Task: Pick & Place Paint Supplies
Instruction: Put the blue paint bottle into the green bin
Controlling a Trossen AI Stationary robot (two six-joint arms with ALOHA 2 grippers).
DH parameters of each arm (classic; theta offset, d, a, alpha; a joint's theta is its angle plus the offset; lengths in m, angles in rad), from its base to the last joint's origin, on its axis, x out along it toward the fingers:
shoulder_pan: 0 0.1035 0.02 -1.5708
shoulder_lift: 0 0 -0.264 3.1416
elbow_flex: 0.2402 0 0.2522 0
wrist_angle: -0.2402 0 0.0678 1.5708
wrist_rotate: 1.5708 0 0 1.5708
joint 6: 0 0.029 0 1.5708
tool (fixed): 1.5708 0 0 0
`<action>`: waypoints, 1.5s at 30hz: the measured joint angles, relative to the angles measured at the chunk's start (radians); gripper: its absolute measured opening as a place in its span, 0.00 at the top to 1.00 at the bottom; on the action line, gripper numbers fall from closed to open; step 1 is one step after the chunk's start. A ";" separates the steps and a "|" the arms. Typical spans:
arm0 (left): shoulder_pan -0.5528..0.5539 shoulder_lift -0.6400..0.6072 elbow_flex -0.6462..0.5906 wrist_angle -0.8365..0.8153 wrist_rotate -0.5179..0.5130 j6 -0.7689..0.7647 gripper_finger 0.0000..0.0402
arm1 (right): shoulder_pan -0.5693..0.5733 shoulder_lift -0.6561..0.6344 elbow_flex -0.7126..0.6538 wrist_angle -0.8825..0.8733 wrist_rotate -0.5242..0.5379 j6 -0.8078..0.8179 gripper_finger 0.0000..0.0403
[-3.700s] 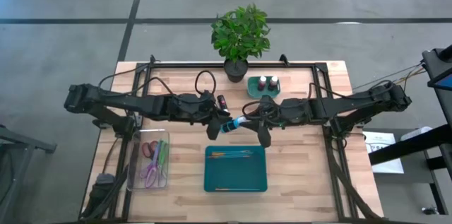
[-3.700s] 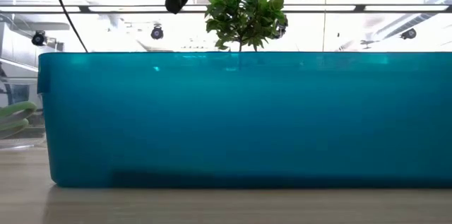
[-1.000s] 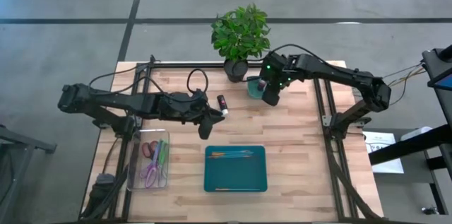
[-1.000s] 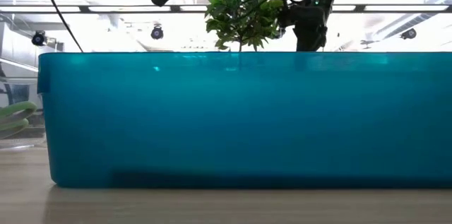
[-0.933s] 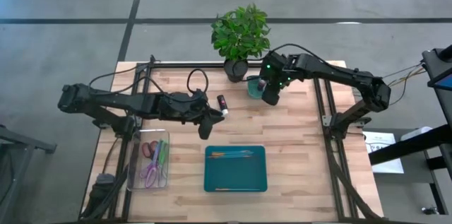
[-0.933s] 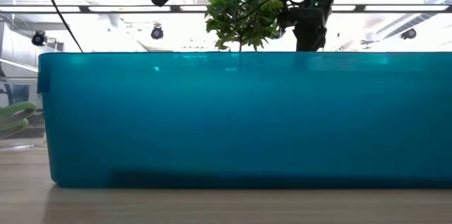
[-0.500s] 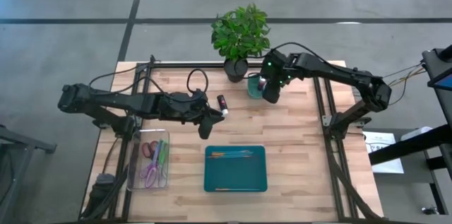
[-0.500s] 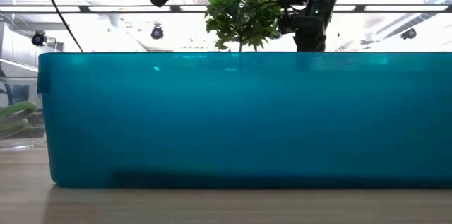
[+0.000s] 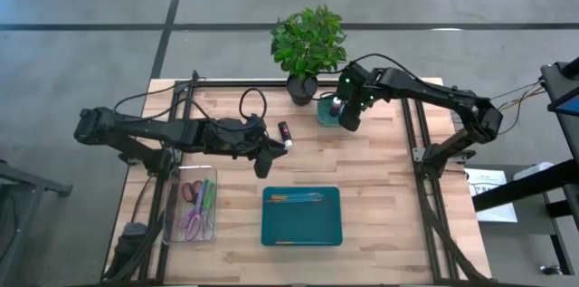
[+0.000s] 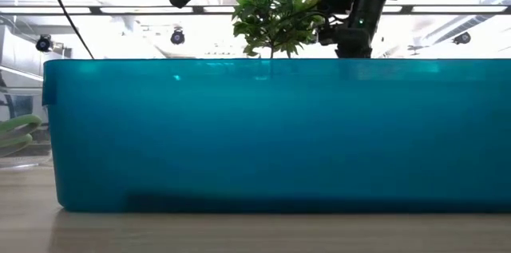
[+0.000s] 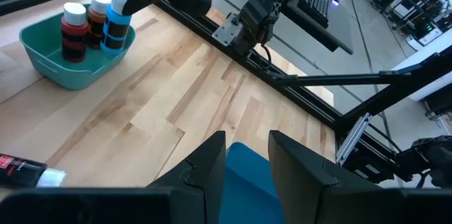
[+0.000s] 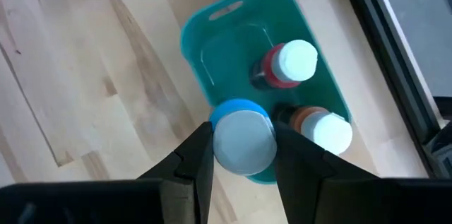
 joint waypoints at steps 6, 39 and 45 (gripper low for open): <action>0.000 0.000 0.000 0.000 0.000 -0.018 0.71 | -0.017 0.005 -0.021 0.020 -0.008 -0.025 0.73; 0.000 0.000 0.000 0.001 0.000 -0.038 0.71 | -0.087 0.005 -0.096 0.081 -0.033 -0.062 0.73; 0.000 0.000 0.000 0.001 0.000 -0.044 0.71 | -0.087 0.005 -0.116 0.101 -0.035 -0.062 0.73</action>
